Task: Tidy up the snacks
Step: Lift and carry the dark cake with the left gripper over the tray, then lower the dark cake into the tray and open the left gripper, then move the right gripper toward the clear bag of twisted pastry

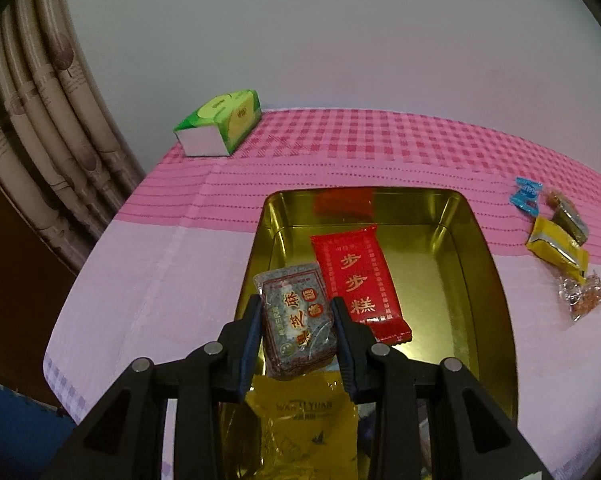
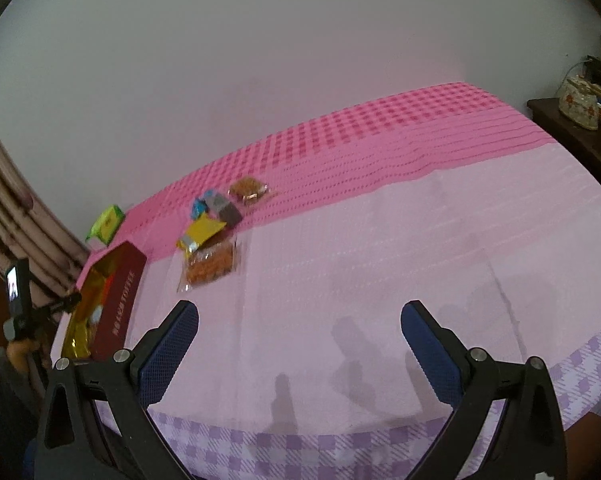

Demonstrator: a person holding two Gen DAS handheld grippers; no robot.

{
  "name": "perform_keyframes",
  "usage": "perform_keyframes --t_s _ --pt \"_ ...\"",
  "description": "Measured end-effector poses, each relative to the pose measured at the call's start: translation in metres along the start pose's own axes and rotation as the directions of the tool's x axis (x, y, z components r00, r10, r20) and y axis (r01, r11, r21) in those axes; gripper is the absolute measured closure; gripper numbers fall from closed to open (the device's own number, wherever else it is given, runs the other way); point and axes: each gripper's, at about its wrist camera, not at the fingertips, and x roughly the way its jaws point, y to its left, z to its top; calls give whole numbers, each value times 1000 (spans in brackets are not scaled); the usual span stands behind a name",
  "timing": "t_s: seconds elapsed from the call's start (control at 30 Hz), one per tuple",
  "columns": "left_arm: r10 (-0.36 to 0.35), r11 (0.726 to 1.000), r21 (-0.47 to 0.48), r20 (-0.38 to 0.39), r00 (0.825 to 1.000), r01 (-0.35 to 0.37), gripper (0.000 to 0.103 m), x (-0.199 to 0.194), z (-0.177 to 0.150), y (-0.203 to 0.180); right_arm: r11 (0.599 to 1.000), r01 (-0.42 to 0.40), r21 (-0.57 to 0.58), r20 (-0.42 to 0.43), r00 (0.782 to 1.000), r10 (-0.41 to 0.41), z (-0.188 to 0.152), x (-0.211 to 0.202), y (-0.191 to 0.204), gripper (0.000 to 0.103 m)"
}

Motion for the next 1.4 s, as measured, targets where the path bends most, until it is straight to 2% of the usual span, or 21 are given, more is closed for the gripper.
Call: perform_keyframes --t_s 0.43,0.73,0.87,0.97,1.0,1.1,1.17,1.2,1.3,1.4 --pt "2 1000 -15 -117 993 -4 69 35 -3 0 1000 -7 -25 -20 1000 6 -4 4 7 2" --pt "16 1000 -11 -109 994 -17 67 32 -5 -4 999 -27 -26 -9 1000 27 -2 -2 11 2" --pt "-29 999 -29 -53 998 28 65 17 -4 1 999 -29 -28 -10 1000 29 -3 -2 12 2" --pt "-86 994 -65 42 995 88 63 -13 -2 15 999 -29 -30 -12 1000 28 -3 -1 11 2" --pt "-99 991 -79 77 992 105 62 -26 -3 20 999 -27 -30 -15 1000 27 -3 0 11 2" --pt "-115 983 -117 200 973 140 45 -74 -9 39 999 -22 -36 -34 999 21 -5 6 10 2" --pt "-107 981 -130 271 957 147 42 -107 -23 51 999 -11 -50 -51 999 9 -7 11 11 2" --pt "-111 980 -129 284 952 152 40 -117 -30 55 998 -4 -65 -62 998 0 -10 15 13 2" --pt "-100 981 -135 276 956 141 40 -138 -62 62 995 4 -104 -89 996 -13 -19 24 18 2" --pt "-116 967 -194 249 961 167 40 -148 -102 69 989 13 -150 -121 992 -31 -30 35 27 2"
